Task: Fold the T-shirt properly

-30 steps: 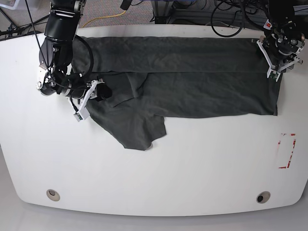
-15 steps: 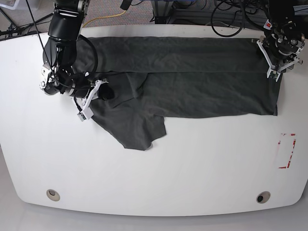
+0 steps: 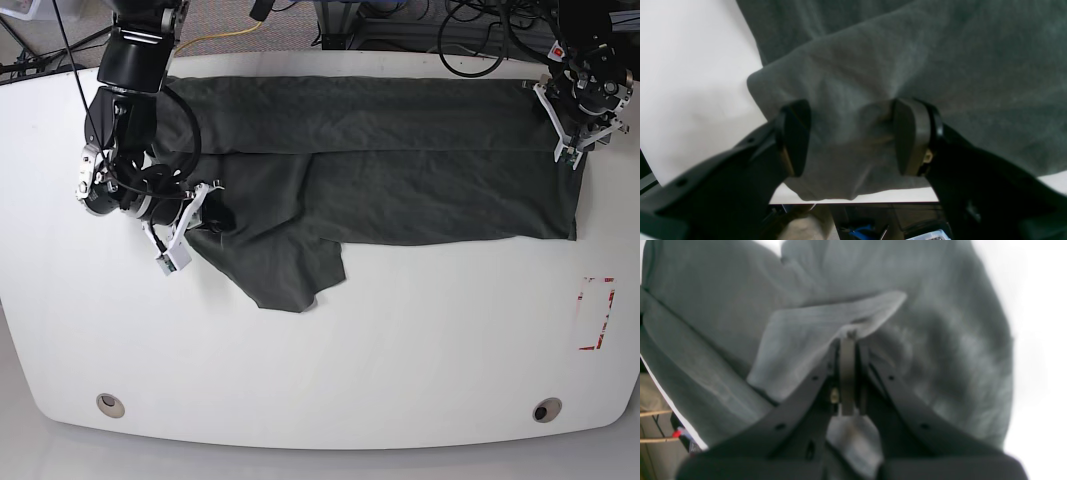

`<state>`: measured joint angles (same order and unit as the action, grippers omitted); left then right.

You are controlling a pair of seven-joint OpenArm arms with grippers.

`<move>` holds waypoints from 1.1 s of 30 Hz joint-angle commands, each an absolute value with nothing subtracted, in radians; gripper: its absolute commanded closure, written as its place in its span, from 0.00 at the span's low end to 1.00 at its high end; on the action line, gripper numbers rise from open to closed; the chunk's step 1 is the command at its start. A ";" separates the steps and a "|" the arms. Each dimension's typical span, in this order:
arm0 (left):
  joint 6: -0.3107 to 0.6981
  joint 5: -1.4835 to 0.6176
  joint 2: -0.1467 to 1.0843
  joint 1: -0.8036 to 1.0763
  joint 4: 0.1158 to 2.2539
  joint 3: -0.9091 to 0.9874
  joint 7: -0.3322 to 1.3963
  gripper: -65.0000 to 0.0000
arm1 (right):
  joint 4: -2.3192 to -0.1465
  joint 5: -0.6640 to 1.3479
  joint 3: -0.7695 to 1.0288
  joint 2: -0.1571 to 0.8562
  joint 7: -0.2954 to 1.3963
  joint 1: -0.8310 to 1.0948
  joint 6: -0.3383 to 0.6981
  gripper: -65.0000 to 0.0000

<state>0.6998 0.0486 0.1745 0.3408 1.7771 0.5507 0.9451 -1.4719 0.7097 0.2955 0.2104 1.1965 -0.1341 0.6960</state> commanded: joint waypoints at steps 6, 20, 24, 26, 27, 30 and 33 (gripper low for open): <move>0.698 0.058 0.183 0.344 1.785 0.552 0.954 0.44 | -1.472 0.727 0.300 0.217 1.176 -0.205 0.698 1.00; 0.698 0.056 0.185 0.344 1.785 0.550 0.954 0.44 | -1.349 0.670 0.300 0.265 1.125 -0.309 0.698 0.46; 0.698 0.056 0.185 0.340 1.787 0.550 0.954 0.44 | -1.348 0.553 0.303 0.274 1.072 -0.343 0.698 0.20; 0.698 0.056 0.183 0.340 1.787 0.549 0.954 0.44 | -1.348 0.492 0.300 0.274 1.046 -0.351 0.698 0.19; 0.698 0.056 0.183 0.338 1.787 0.549 0.955 0.44 | -1.346 0.447 0.300 0.271 1.032 -0.360 0.698 0.20; 0.698 0.056 0.182 0.338 1.787 0.549 0.955 0.44 | -1.297 0.340 0.300 0.252 1.000 -0.389 0.698 0.24; 0.698 0.056 0.182 0.337 1.787 0.549 0.955 0.44 | -1.198 0.302 0.300 0.252 0.947 -0.421 0.698 0.28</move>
<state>0.6998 0.0494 0.1745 0.3355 1.7771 0.5484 0.9493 -1.2434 0.2913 0.2993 0.2424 0.9958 -0.3817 0.6933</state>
